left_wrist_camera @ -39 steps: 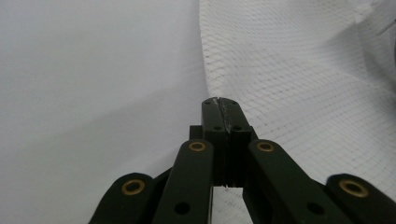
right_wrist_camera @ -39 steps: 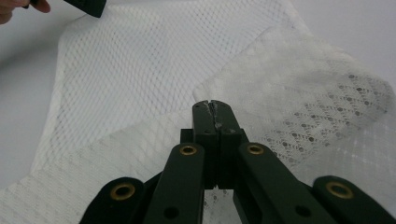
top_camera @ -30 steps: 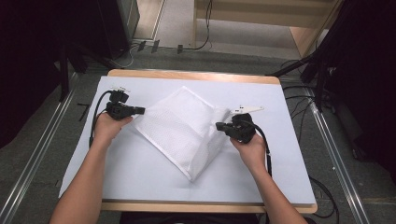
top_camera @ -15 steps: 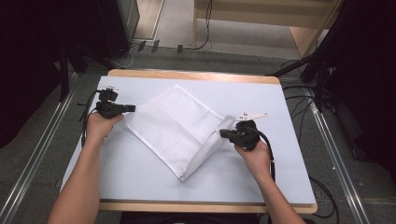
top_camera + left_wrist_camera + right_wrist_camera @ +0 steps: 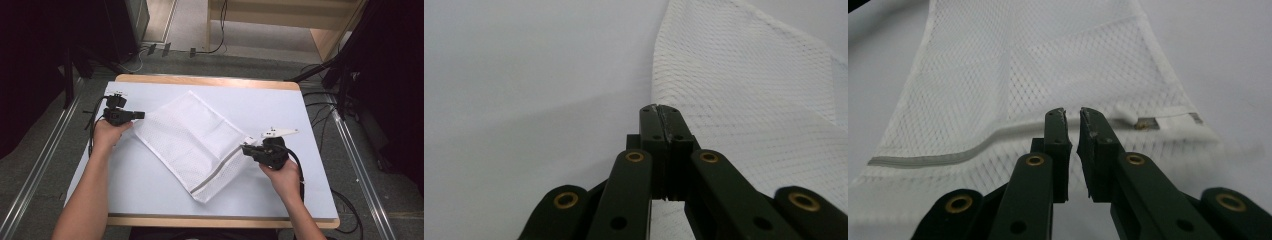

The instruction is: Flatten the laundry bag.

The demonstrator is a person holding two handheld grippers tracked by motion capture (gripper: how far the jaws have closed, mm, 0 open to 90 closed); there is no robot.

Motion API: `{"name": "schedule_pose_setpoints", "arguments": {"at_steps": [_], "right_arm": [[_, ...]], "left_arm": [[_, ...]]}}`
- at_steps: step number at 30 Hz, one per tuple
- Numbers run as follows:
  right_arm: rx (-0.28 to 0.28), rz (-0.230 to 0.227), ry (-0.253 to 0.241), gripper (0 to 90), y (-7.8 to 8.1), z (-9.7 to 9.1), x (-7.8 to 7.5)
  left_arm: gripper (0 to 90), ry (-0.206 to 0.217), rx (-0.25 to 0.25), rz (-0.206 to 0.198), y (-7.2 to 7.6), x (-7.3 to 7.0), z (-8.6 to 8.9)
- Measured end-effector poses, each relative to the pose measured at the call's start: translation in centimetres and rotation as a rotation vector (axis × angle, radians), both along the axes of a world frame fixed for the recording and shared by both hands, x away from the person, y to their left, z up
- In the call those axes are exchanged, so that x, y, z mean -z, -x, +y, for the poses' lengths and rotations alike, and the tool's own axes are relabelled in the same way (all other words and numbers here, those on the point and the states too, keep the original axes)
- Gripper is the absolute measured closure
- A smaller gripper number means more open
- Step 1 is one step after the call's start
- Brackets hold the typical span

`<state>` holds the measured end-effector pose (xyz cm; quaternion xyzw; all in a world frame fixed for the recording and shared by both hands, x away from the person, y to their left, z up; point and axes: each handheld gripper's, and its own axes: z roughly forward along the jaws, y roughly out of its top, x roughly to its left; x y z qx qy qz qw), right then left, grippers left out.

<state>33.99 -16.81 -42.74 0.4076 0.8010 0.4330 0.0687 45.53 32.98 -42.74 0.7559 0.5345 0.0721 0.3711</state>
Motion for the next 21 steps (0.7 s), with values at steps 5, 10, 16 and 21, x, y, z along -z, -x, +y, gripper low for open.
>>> {"name": "schedule_pose_setpoints", "arguments": {"at_steps": [5, 10, 16, 21], "right_arm": [[0.018, -0.018, -0.002, 80.3, -0.4, -0.7, -0.4], [0.017, -0.009, 0.011, 76.1, -1.7, -0.4, 0.2], [0.001, -0.018, 0.036, 72.4, -4.2, 0.5, 0.8], [-0.01, -0.031, 0.053, 71.0, -6.0, 1.3, 1.3]], "left_arm": [[80.5, 0.009, 0.009, 0.001, 0.1, 0.0, -0.2], [68.5, -0.002, 0.025, -0.005, 0.7, -0.4, -0.6], [57.8, 0.0, 0.014, -0.02, 2.4, -1.2, -0.7], [55.2, -0.011, 0.005, -0.032, 4.6, -1.8, -1.0]]}}
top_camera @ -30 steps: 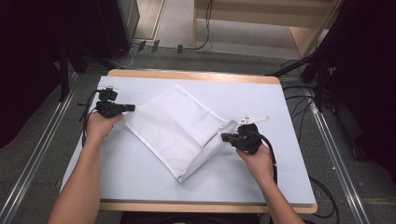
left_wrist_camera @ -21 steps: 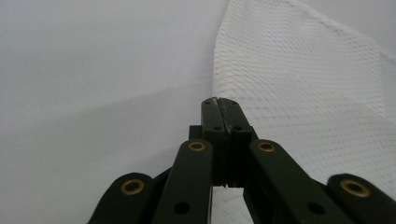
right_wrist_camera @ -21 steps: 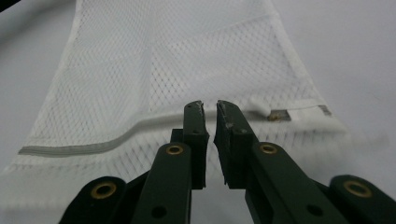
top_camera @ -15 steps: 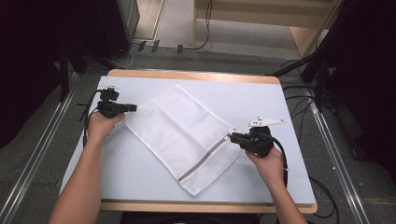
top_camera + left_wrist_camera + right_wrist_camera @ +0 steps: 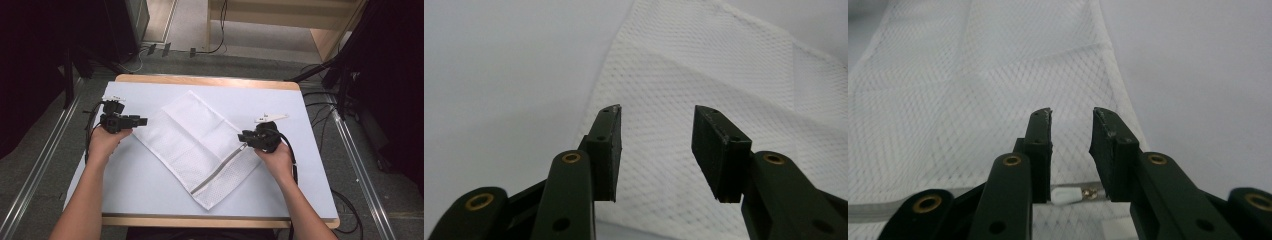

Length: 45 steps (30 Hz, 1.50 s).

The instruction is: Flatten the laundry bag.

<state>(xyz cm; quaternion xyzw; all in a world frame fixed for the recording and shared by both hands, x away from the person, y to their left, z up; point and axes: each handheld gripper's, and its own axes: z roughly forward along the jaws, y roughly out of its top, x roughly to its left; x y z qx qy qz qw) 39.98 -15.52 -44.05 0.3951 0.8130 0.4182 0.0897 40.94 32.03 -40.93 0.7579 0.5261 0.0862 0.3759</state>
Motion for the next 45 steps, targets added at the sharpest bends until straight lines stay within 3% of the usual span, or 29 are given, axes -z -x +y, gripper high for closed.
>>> {"name": "schedule_pose_setpoints", "arguments": {"at_steps": [9, 15, 18, 22, 25, 28, 31, 33, 36, 40, 45], "right_arm": [[0.007, 0.017, 0.011, 69.3, -3.4, 0.8, 0.1], [0.026, 0.027, 0.026, 67.6, -5.5, 1.0, 0.7], [0.023, 0.031, 0.04, 66.2, -6.2, 1.2, 1.2], [0.026, 0.04, 0.052, 65.9, -6.6, 1.3, 1.8], [0.026, 0.052, 0.055, 65.7, -6.8, 1.3, 2.3], [0.021, 0.063, 0.055, 65.5, -7.0, 1.4, 2.7], [0.005, 0.073, 0.061, 65.5, -7.0, 1.8, 3.0], [-0.012, 0.069, 0.074, 65.5, -6.8, 2.2, 3.1], [-0.025, 0.066, 0.077, 66.2, -6.6, 2.6, 3.1], [-0.026, 0.048, 0.1, 68.6, -6.3, 2.9, 3.1], [-0.017, 0.033, 0.116, 73.2, -6.1, 3.0, 3.1]], "left_arm": [[52.5, -0.026, 0.003, -0.001, 3.7, 0.3, -1.6], [51.6, -0.046, 0.004, -0.002, 5.4, 0.9, -2.9], [51.3, -0.037, -0.007, -0.001, 5.9, 1.4, -3.5], [50.8, -0.062, 0.006, 0.017, 6.0, 2.7, -4.1], [50.7, -0.066, -0.01, 0.043, 5.8, 3.6, -4.1], [50.7, -0.088, -0.017, 0.044, 5.7, 4.2, -4.1], [51.2, -0.063, -0.022, 0.03, 5.7, 4.4, -4.0], [50.8, -0.078, -0.022, 0.018, 5.9, 4.4, -4.2], [51.1, -0.134, -0.021, -0.004, 6.1, 4.4, -4.8], [59.4, -0.183, -0.055, -0.043, 6.5, 4.6, -5.1], [68.8, -0.212, -0.08, -0.071, 6.8, 4.8, -5.4]]}}
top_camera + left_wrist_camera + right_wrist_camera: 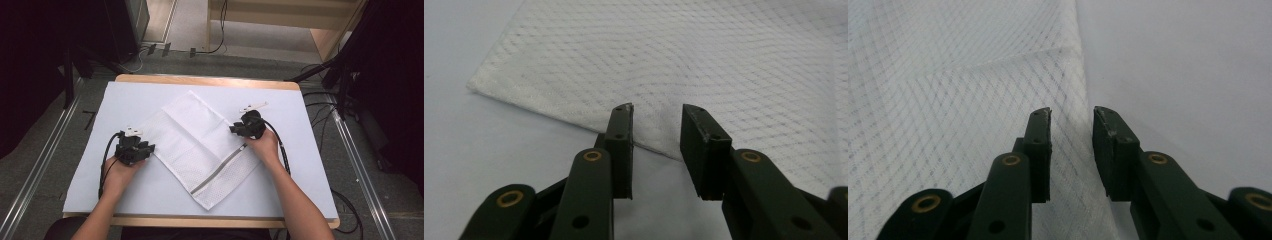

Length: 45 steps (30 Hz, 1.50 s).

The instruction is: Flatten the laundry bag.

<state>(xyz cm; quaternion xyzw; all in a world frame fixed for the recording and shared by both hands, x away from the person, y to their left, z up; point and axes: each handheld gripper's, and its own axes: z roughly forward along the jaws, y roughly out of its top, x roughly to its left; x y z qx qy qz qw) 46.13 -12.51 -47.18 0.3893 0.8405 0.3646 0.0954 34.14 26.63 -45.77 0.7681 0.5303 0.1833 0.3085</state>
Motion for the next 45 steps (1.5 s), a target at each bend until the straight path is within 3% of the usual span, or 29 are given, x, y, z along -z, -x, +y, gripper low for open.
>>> {"name": "schedule_pose_setpoints", "arguments": {"at_steps": [2, 4, 5, 6, 9, 16, 24, 36, 41, 45], "right_arm": [[0.004, -0.016, 0.014, 75.5, 0.1, 0.1, 0.0], [0.009, -0.015, 0.015, 78.2, 0.1, 0.1, 0.0], [0.01, -0.012, 0.014, 80.8, 0.1, 0.1, 0.0], [0.01, -0.011, 0.015, 81.8, 0.1, 0.1, 0.0], [0.003, -0.004, 0.017, 87.1, 0.1, 0.0, 0.0], [0.007, 0.03, 0.011, 90.0, 0.1, 0.0, -0.2], [0.017, 0.08, 0.005, 90.0, 0.4, -0.7, -0.6], [0.02, 0.071, 0.001, 90.0, 2.3, -0.8, -0.8], [0.016, 0.068, -0.003, 90.0, 2.9, -0.7, -0.8], [0.018, 0.069, -0.007, 90.0, 3.5, -0.7, -0.7]], "left_arm": [[71.9, -0.003, 0.0, -0.008, 0.1, 0.1, 0.0], [77.3, 0.021, 0.005, -0.001, 0.1, 0.1, -0.1], [85.0, 0.048, 0.016, 0.004, 0.1, 0.2, -0.1], [87.6, 0.044, 0.011, -0.002, 0.1, 0.2, -0.2], [88.6, 0.041, 0.02, 0.002, 0.1, 0.2, -0.1], [90.0, 0.115, 0.012, 0.071, -0.9, -0.2, 0.5], [90.0, 0.144, 0.027, 0.077, -2.7, -1.2, 0.6], [90.0, 0.149, 0.056, 0.107, -6.4, -1.4, 0.2], [90.0, 0.174, 0.068, 0.122, -8.0, -1.3, 0.0], [90.0, 0.171, 0.078, 0.108, -8.7, -1.5, -0.2]]}}
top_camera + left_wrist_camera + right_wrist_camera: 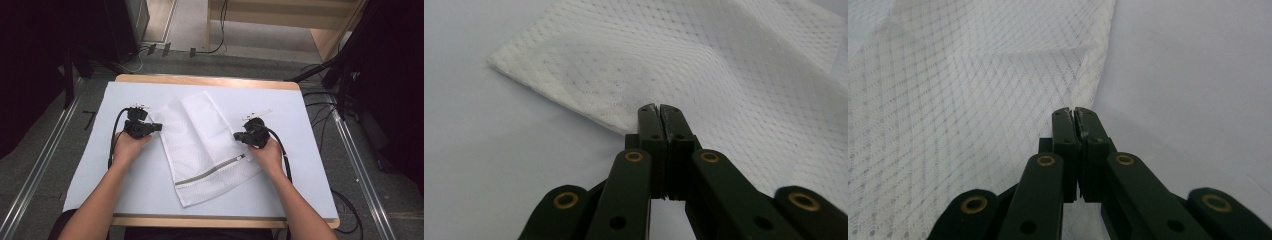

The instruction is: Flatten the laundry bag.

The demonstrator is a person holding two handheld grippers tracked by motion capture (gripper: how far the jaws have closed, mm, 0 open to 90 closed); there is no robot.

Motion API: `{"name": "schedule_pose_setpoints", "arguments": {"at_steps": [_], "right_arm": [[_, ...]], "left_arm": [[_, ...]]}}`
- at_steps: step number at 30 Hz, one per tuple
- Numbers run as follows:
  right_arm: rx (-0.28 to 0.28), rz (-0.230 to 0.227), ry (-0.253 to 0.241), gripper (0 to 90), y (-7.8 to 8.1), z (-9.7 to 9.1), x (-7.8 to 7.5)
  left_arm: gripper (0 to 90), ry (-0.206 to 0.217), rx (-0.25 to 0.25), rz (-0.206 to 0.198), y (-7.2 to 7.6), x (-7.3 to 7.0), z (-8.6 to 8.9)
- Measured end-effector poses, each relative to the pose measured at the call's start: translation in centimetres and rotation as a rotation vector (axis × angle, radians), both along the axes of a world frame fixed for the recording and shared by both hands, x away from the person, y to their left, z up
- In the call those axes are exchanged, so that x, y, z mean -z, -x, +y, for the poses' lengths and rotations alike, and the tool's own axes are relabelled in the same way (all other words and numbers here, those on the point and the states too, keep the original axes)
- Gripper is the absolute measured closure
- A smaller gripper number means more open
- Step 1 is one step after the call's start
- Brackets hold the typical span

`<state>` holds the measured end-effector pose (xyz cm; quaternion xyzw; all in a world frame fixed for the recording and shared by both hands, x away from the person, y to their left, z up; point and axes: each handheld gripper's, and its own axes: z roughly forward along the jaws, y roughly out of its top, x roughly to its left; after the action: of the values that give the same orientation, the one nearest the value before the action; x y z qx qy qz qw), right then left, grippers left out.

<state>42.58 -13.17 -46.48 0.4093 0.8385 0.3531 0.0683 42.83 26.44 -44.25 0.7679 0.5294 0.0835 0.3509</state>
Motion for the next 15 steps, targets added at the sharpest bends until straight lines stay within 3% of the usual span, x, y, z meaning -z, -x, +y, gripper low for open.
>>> {"name": "schedule_pose_setpoints", "arguments": {"at_steps": [5, 15], "right_arm": [[0.003, -0.002, -0.009, 89.8, 0.8, 0.1, 0.0], [0.005, -0.012, -0.008, 89.5, 2.4, 0.2, 0.0]], "left_arm": [[90.0, 0.02, 0.008, -0.001, -0.7, 0.1, 0.1], [90.0, -0.009, 0.013, -0.011, -1.8, -0.1, 0.1]]}}
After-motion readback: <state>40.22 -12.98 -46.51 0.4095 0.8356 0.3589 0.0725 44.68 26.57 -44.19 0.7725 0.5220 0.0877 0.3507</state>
